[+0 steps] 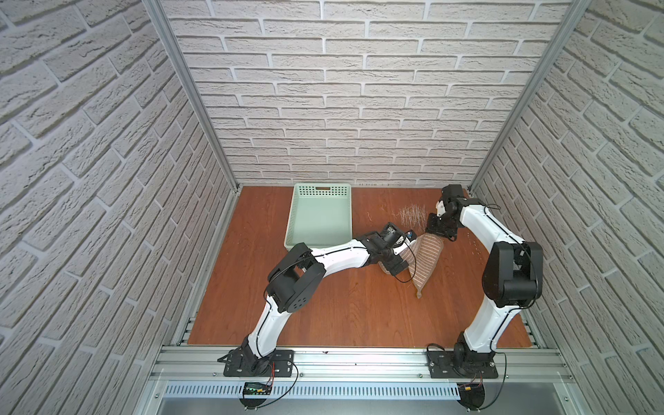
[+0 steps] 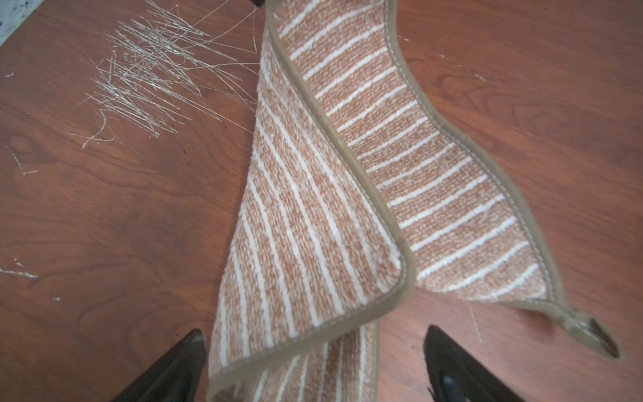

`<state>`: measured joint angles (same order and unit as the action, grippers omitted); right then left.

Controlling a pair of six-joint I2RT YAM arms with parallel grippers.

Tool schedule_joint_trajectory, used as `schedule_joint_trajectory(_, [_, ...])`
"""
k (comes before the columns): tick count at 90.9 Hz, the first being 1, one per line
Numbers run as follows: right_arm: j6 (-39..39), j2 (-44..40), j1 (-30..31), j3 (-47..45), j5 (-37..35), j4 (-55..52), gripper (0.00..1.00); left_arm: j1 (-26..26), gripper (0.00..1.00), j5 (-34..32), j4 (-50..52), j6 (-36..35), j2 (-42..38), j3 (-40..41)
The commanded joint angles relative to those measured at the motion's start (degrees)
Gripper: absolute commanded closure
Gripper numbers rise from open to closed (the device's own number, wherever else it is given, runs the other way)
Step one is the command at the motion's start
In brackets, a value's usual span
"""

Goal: Fold the square dishcloth
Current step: Flatten out the cleaning item at the center of the board.

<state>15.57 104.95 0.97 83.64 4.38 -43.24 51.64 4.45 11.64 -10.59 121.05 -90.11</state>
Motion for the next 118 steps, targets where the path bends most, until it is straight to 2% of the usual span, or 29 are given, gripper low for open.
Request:
schedule_joint_trajectory(1, [-0.16,-2.08,-0.27,-1.34,2.32,1.48,0.5,1.06,0.02,-0.13,2.66,-3.08,1.4,-2.63])
schedule_joint_trajectory(23, [0.42,-1.52,-0.72,-2.24,2.64,2.17,0.47,1.08,0.02,0.62,6.39,-6.15,6.5,-9.99])
schedule_joint_trajectory(49, [0.84,-0.56,-0.72,-2.48,2.5,3.12,0.46,1.01,0.19,4.1,10.78,-7.34,11.34,-17.9])
schedule_joint_trajectory(53, [0.85,-0.53,-0.76,-2.45,2.21,3.08,0.46,1.01,0.28,4.79,11.6,-7.34,12.23,-19.26])
schedule_joint_trajectory(57, [0.8,-0.45,-0.79,-2.28,1.78,3.0,0.46,1.01,0.42,4.83,12.89,-7.3,13.06,-20.67])
schedule_joint_trajectory(64, [0.52,-0.29,-0.86,-1.78,0.79,2.73,0.45,0.71,0.77,4.33,14.25,-6.34,14.12,-23.05])
schedule_joint_trajectory(71, [0.3,0.05,-1.0,-0.99,0.16,2.46,0.45,-0.08,1.0,4.01,13.85,-3.93,13.75,-23.57])
schedule_joint_trajectory(86, [-1.27,1.29,-1.14,0.59,0.96,2.94,0.45,-3.81,1.0,2.19,11.19,3.47,10.6,-22.13])
schedule_joint_trajectory(102, [-3.13,5.15,-1.12,5.84,1.07,0.83,0.43,-9.13,1.0,4.49,9.04,12.21,6.39,-19.59])
schedule_joint_trajectory(118, [-4.14,8.87,-1.12,11.8,3.0,-1.26,0.41,-13.28,1.0,5.91,13.99,18.97,7.82,-24.39])
